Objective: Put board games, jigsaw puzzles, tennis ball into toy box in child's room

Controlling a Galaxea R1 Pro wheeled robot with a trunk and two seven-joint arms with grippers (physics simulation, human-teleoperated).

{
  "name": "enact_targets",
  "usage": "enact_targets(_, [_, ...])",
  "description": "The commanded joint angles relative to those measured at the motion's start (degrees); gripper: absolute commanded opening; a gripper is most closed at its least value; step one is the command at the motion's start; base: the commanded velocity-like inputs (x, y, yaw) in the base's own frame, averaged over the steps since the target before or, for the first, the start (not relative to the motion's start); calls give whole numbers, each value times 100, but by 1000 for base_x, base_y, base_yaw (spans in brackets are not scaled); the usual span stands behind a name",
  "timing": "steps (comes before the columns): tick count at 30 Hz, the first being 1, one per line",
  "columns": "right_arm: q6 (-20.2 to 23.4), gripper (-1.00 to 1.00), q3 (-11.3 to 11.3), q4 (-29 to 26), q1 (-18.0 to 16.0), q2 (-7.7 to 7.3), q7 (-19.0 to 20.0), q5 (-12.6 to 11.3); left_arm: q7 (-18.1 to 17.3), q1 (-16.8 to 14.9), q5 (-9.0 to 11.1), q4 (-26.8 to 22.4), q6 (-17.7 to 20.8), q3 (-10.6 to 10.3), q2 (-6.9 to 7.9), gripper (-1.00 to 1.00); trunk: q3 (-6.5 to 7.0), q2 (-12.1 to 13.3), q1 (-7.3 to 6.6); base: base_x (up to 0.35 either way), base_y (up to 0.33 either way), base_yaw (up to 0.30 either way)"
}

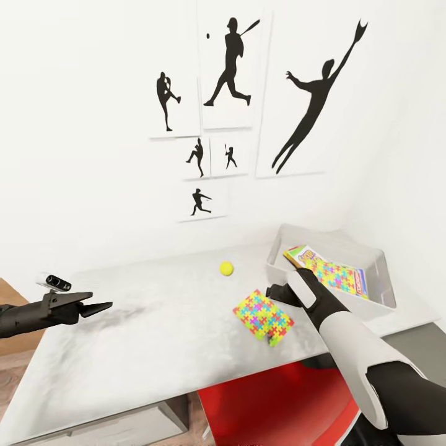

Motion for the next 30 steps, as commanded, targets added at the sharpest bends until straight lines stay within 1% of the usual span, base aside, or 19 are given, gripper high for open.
enact_targets(1, [9,100,25,-5,-5,-4,-53,-56,-27,-8,8,2,60,-19,5,100,-21,-13,3,0,0,0])
enact_targets(30, [1,100,34,-5,-5,-6,-53,-56,-27,-8,-17,2,56,-19,-8,100,-290,-13,3,0,0,0])
